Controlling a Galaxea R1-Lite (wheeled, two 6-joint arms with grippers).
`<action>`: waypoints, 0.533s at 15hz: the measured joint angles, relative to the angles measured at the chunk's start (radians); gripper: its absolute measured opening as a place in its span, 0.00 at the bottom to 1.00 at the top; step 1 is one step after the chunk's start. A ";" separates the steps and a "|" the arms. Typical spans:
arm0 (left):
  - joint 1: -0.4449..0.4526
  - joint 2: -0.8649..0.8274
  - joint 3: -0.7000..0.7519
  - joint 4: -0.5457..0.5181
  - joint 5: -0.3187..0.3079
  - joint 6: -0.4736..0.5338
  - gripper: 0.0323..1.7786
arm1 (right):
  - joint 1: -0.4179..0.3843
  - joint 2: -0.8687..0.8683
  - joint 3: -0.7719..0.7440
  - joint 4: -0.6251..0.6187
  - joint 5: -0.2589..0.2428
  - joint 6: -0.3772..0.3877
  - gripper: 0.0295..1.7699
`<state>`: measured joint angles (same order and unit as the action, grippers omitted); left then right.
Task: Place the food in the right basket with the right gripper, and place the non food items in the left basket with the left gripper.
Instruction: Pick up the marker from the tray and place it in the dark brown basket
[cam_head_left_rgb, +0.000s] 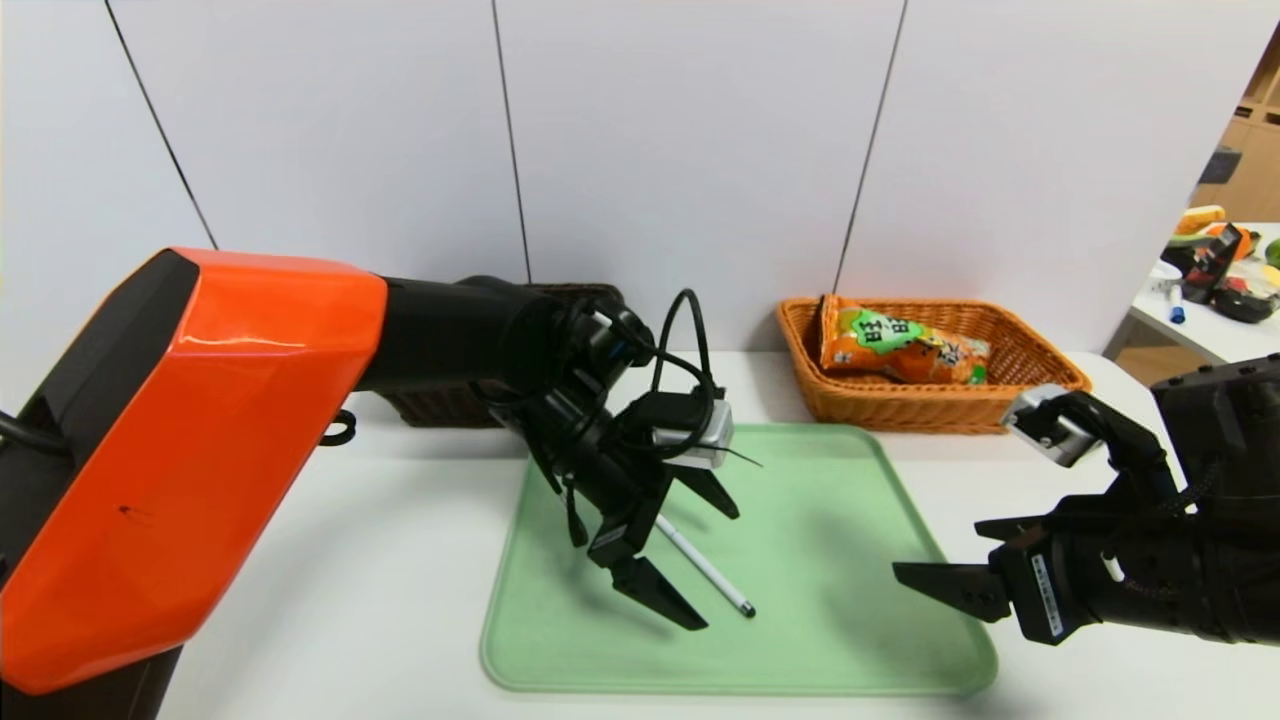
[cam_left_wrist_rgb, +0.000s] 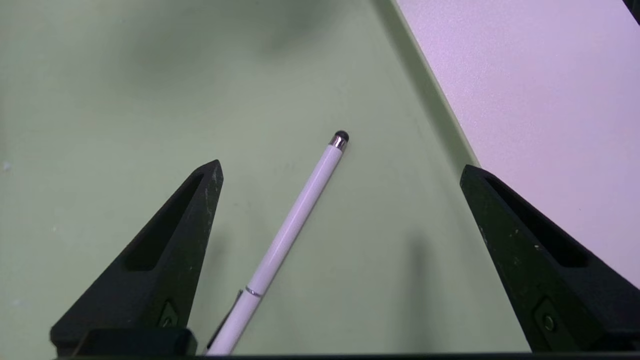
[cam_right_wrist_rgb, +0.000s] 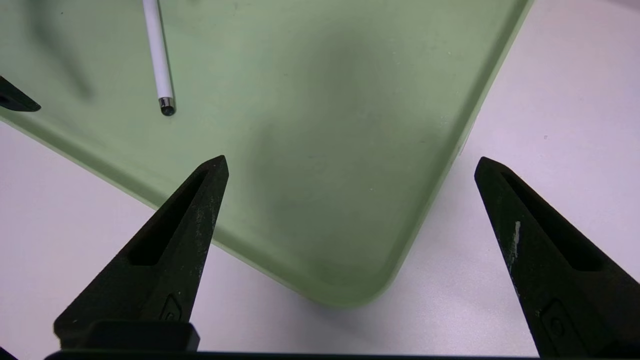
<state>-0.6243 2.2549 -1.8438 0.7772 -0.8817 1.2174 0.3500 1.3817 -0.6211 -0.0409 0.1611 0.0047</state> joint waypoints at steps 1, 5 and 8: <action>-0.001 0.011 -0.010 0.001 -0.012 0.010 0.95 | 0.000 0.000 0.000 0.000 0.000 0.000 0.96; -0.001 0.039 -0.058 0.034 -0.015 0.026 0.95 | -0.006 -0.001 0.010 0.000 0.000 0.001 0.96; -0.001 0.060 -0.113 0.096 -0.011 0.043 0.95 | -0.010 0.000 0.013 -0.001 0.001 0.001 0.96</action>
<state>-0.6249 2.3153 -1.9570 0.8736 -0.8932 1.2604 0.3400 1.3815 -0.6079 -0.0421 0.1621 0.0062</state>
